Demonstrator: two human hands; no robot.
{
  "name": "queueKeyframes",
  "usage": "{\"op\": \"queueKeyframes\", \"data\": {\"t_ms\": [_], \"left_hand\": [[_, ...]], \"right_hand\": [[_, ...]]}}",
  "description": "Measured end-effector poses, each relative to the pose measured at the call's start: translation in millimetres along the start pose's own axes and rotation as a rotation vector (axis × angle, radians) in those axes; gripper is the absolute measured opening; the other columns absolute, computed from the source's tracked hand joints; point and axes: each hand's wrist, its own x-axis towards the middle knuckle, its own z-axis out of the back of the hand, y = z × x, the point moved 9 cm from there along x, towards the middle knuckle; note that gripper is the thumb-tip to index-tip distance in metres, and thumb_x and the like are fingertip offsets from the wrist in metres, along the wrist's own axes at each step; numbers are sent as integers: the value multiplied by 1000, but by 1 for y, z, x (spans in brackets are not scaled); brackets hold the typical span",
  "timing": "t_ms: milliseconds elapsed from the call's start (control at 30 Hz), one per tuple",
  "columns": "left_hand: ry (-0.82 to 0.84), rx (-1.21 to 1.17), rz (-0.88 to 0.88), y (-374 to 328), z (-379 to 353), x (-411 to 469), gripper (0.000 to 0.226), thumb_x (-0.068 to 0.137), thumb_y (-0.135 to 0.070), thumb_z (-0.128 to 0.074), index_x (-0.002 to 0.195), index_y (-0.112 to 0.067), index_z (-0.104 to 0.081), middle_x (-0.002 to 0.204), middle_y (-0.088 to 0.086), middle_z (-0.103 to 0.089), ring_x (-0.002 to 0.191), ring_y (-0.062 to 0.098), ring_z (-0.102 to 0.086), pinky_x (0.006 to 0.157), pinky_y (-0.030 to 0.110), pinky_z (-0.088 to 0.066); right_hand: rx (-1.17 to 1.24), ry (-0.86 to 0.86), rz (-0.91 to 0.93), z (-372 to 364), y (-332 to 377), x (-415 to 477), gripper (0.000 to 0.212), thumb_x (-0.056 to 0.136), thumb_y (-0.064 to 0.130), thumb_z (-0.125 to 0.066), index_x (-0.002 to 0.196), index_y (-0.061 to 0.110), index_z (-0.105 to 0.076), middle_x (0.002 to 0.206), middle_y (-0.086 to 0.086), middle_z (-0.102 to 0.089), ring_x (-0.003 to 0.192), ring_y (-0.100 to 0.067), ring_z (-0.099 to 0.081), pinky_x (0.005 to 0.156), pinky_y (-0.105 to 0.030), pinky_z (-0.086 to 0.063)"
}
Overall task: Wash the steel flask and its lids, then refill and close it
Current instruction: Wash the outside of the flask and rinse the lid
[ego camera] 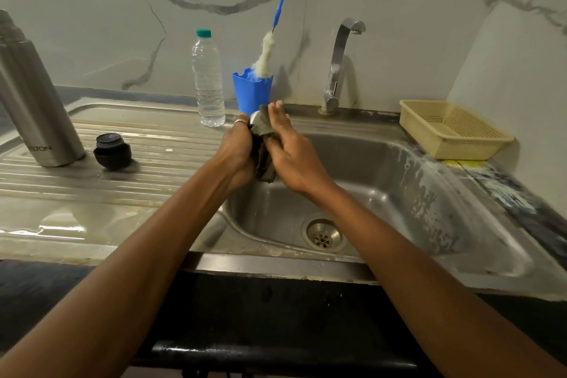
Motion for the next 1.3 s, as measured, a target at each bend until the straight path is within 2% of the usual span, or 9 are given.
{"op": "queueKeyframes", "data": {"t_ms": [133, 267, 367, 467, 567, 700, 833, 1100, 1300], "left_hand": [[14, 14, 8, 6, -8, -1, 44, 108, -40, -34, 116, -12, -67, 80, 5, -76, 74, 15, -73, 65, 29, -57], [-15, -43, -4, 2, 2, 5, 37, 105, -35, -40, 114, -10, -66, 87, 6, -74, 78, 17, -72, 64, 27, -58], [0, -70, 14, 0, 7, 3, 37, 102, -35, -44, 117, -11, -68, 95, 7, -74, 79, 17, -73, 64, 28, -59], [31, -44, 9, 2, -1, -1, 44, 108, -37, -35, 123, -8, -65, 91, 8, -75, 80, 16, -73, 69, 29, -58], [26, -53, 26, 10, -12, -5, 44, 109, -39, -34, 125, -9, -61, 96, 10, -76, 86, 17, -73, 73, 31, -59], [7, -89, 1, 7, -10, 3, 41, 108, -35, -35, 121, -8, -63, 104, 11, -75, 96, 22, -73, 75, 32, -60], [-13, -99, 13, 2, 9, 7, 38, 102, -33, -43, 119, -9, -67, 95, 7, -74, 84, 18, -72, 67, 28, -59], [33, -15, 32, 8, -4, 3, 45, 109, -38, -33, 127, -11, -63, 112, 12, -74, 99, 20, -72, 72, 30, -59], [-48, 223, -14, 4, 8, 11, 59, 105, -58, -27, 120, -15, -66, 112, 16, -73, 105, 32, -70, 92, 43, -57]], "right_hand": [[94, -104, -230, 11, -17, 5, 56, 108, 37, -36, 160, 35, -14, 155, -11, -44, 132, -27, -53, 110, -40, -43], [-51, 57, 7, -12, 9, -13, 62, 108, 25, -41, 161, 25, -9, 168, 4, -1, 155, -17, -7, 126, -34, -11], [-41, 89, 45, -16, 10, -8, 62, 107, 22, -42, 161, 27, -11, 167, 9, 1, 154, -13, -4, 125, -31, -8], [154, -68, -177, -1, -9, 2, 53, 108, 32, -40, 159, 32, -24, 165, 2, -27, 145, -21, -38, 119, -37, -32], [458, -204, -423, 9, -29, -5, 40, 108, 36, -37, 144, 23, -50, 125, -8, -66, 110, -26, -65, 88, -35, -54], [123, -94, -187, 4, -8, -10, 56, 108, 34, -38, 160, 32, -16, 165, 1, -25, 144, -25, -40, 116, -41, -37], [-30, 47, 28, -19, 13, -12, 62, 107, 20, -43, 160, 26, -13, 168, 6, 1, 154, -13, -3, 124, -28, -9], [229, -115, -307, 6, -17, -2, 56, 109, 34, -35, 161, 33, -14, 161, -2, -36, 139, -25, -46, 116, -41, -37], [140, -57, -227, 6, -11, -9, 58, 109, 34, -36, 160, 31, -11, 167, 6, -13, 149, -22, -30, 121, -39, -29]]}}
